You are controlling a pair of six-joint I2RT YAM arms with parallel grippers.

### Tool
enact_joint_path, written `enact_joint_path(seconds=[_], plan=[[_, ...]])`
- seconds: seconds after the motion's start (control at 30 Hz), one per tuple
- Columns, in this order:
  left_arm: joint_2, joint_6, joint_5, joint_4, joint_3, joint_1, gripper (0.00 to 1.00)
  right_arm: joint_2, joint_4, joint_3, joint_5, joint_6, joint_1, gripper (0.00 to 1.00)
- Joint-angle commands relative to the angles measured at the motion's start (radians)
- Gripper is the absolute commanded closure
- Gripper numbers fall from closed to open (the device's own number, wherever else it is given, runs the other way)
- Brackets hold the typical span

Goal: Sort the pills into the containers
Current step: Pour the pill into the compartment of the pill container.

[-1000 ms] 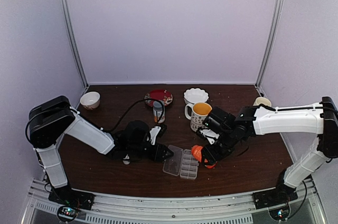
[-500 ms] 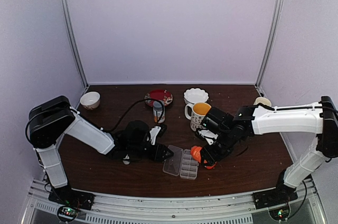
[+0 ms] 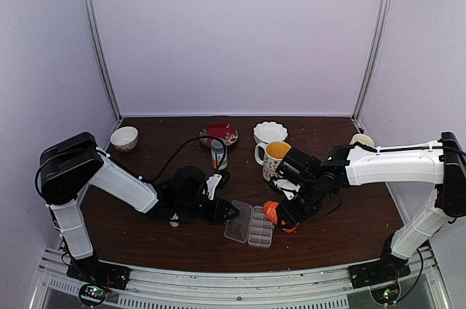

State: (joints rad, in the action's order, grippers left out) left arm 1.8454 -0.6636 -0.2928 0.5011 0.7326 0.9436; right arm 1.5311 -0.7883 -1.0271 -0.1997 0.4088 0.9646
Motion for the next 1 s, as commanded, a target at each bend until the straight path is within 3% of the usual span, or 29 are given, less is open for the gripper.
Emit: enact_joint_path(seconds=[0.0,0.1,0.23,0.37,0.47,0.57,0.7,0.8,0.9,0.97], plan=[[-0.004,-0.002,-0.003,0.046,-0.007,0.004,0.6,0.031,-0.057,-0.039,0.077,-0.01,0.006,1.0],[-0.004,-0.002,-0.003,0.045,-0.006,0.003,0.6,0.004,0.034,0.003,-0.027,-0.005,0.005,1.0],[-0.003,-0.002,-0.003,0.047,-0.007,0.003,0.6,0.049,-0.045,-0.04,0.06,-0.009,0.007,1.0],[-0.005,-0.001,-0.005,0.047,-0.006,0.004,0.6,-0.014,0.063,0.007,-0.012,0.004,0.005,1.0],[-0.003,-0.001,-0.004,0.047,-0.004,0.004,0.6,0.032,-0.069,-0.057,0.086,-0.014,0.006,1.0],[-0.002,-0.001,-0.006,0.045,-0.003,0.004,0.6,0.005,0.016,-0.019,-0.007,-0.02,0.006,1.0],[-0.003,-0.001,-0.005,0.048,-0.006,0.003,0.6,0.051,-0.056,-0.044,0.063,-0.03,0.006,1.0],[-0.003,-0.002,-0.005,0.048,-0.007,0.004,0.6,0.006,0.047,0.004,-0.025,-0.021,0.005,1.0],[-0.004,-0.001,-0.005,0.05,-0.007,0.004,0.6,0.034,-0.056,-0.041,0.085,-0.021,0.005,1.0],[-0.003,-0.002,-0.003,0.048,-0.007,0.004,0.6,0.034,-0.036,-0.044,0.021,-0.036,0.005,1.0]])
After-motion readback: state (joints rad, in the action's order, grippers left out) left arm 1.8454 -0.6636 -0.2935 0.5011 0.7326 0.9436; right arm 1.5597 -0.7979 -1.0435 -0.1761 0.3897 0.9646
